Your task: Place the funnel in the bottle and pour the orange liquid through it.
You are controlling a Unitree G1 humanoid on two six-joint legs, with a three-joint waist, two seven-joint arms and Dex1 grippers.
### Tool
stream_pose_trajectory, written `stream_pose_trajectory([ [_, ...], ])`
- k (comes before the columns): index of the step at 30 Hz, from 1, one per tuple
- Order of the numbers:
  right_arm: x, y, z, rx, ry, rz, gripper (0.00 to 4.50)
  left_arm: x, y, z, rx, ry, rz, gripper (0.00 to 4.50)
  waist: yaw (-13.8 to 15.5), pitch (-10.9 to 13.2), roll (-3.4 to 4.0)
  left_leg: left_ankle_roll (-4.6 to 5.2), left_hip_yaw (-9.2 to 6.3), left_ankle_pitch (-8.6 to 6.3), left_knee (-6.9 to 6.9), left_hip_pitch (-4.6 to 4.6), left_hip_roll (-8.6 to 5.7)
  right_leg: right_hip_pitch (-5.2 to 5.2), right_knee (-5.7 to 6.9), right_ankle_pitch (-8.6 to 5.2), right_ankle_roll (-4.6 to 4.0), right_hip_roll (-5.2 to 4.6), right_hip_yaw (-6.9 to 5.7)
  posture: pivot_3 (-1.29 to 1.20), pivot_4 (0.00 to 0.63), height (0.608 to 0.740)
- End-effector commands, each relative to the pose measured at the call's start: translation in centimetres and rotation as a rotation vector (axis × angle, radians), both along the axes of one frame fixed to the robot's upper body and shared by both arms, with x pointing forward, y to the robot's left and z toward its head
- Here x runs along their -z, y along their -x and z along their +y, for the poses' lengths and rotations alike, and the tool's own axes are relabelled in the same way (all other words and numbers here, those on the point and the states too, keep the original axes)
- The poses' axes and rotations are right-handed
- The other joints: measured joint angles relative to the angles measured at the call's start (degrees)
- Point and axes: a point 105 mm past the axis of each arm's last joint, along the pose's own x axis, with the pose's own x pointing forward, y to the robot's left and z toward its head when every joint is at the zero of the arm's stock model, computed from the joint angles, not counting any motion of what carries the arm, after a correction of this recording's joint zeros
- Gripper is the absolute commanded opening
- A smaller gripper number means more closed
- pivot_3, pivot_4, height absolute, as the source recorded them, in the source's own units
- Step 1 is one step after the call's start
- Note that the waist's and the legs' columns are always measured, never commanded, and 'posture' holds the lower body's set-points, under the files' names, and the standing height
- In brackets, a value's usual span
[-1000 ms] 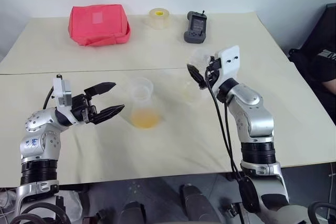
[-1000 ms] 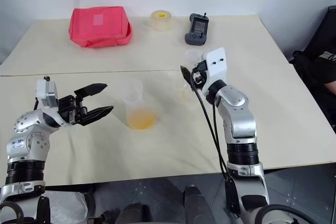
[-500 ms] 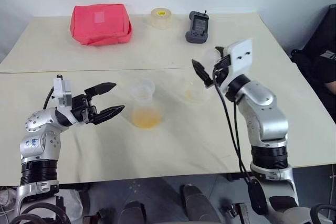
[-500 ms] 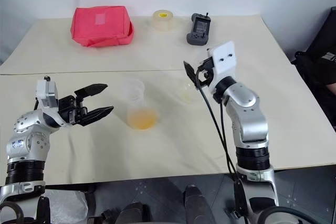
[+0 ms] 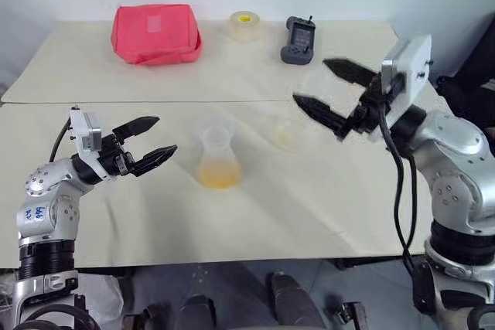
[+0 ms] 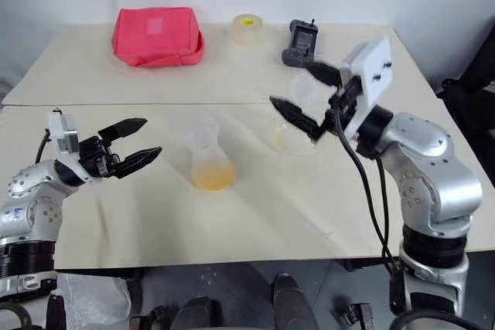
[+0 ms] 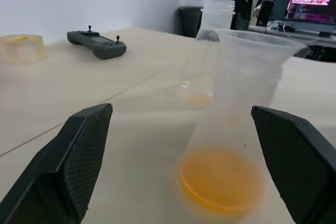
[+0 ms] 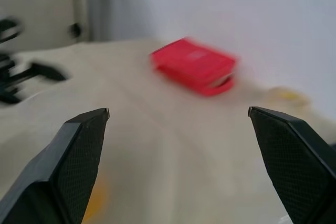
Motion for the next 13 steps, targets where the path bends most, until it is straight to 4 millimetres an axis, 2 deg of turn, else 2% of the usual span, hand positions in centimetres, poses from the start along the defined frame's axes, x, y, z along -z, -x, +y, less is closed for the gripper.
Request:
stream_pose_trajectory([
  [1,2.5,3.2,0.1,-0.15,0.109,0.039,4.46,-0.8,2.5,0.0,0.044,-0.018,-0.034,4.5,0.56,0.01,0.01,0.01,0.02,-0.01,0.0,0.0,0.0,0.0,-0.04,0.0,0.0,0.0,0.0,0.0,0.15,0.74],
  [3,4.8,4.1,-0.3,-0.183,0.188,0.086,4.46,-0.3,3.9,0.0,0.061,-0.051,-0.026,4.5,0.98,0.01,0.01,0.17,0.02,-0.1,-0.08,-0.02,0.02,0.03,-0.09,0.0,0.0,0.01,-0.02,0.0,0.15,0.74],
  [5,6.2,3.0,-1.3,-0.103,0.185,0.148,4.46,0.6,5.5,0.6,0.085,-0.1,0.017,4.5,0.9,0.01,0.0,0.19,0.09,-0.11,-0.08,-0.04,0.02,0.02,-0.41,0.0,0.0,0.0,0.0,0.0,0.15,0.74],
  [8,7.1,1.6,-2.4,-0.004,0.176,0.153,4.46,1.2,6.8,1.1,0.117,-0.146,0.055,4.5,1.08,0.03,-0.01,0.19,0.2,-0.12,0.03,0.02,0.0,0.05,-0.42,0.01,-0.01,0.0,0.05,0.0,0.15,0.74],
  [13,7.9,2.5,-2.7,-0.026,0.173,0.158,4.46,1.0,7.0,1.1,0.143,-0.148,0.053,4.5,2.26,0.03,-0.01,0.18,0.15,-0.07,0.06,0.11,0.01,0.15,-0.41,0.1,-0.11,0.11,0.05,0.0,0.15,0.74],
])
